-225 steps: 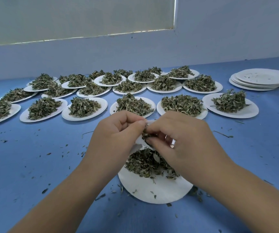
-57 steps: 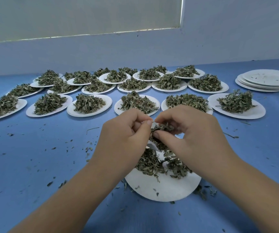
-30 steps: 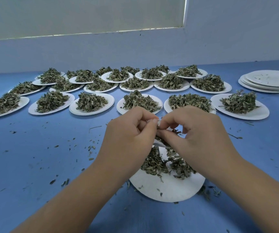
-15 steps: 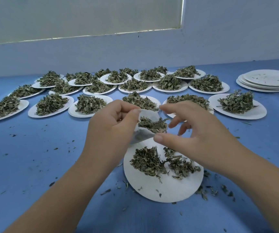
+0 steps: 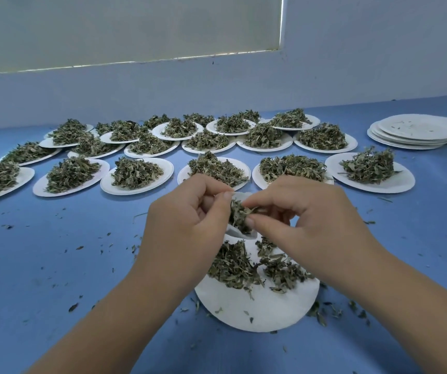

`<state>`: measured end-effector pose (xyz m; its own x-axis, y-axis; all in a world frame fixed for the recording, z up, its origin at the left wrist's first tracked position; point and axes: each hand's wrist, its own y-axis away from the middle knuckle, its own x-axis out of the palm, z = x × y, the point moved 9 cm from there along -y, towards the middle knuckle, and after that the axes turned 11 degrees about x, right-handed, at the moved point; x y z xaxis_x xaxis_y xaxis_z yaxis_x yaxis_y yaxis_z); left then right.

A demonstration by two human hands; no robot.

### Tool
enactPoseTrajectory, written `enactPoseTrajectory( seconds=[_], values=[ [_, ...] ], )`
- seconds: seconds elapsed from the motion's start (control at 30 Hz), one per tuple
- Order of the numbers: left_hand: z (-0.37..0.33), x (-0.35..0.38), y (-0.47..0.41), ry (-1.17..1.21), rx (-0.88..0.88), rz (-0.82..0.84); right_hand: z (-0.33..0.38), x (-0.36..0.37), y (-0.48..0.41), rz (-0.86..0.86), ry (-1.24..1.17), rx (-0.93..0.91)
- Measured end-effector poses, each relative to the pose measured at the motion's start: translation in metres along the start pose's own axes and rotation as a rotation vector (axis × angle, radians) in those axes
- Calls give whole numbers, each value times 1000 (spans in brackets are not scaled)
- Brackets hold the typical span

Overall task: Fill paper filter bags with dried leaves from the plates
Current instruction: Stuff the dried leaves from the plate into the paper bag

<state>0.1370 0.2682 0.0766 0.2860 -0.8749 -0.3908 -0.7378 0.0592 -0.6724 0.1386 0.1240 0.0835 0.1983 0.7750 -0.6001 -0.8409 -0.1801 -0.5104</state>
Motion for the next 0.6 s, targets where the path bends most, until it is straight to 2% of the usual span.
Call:
enactPoseTrajectory(
  seconds=[0.27, 0.47, 0.6],
  values=[
    [-4, 10, 5, 45, -2, 43, 10, 17, 5, 26, 217, -44],
    [2, -6, -1, 16, -50, -43, 14, 2, 6, -7, 78, -72],
    [3, -14, -3, 134, -90, -118, 11, 19, 15, 245, 129, -87]
  ],
)
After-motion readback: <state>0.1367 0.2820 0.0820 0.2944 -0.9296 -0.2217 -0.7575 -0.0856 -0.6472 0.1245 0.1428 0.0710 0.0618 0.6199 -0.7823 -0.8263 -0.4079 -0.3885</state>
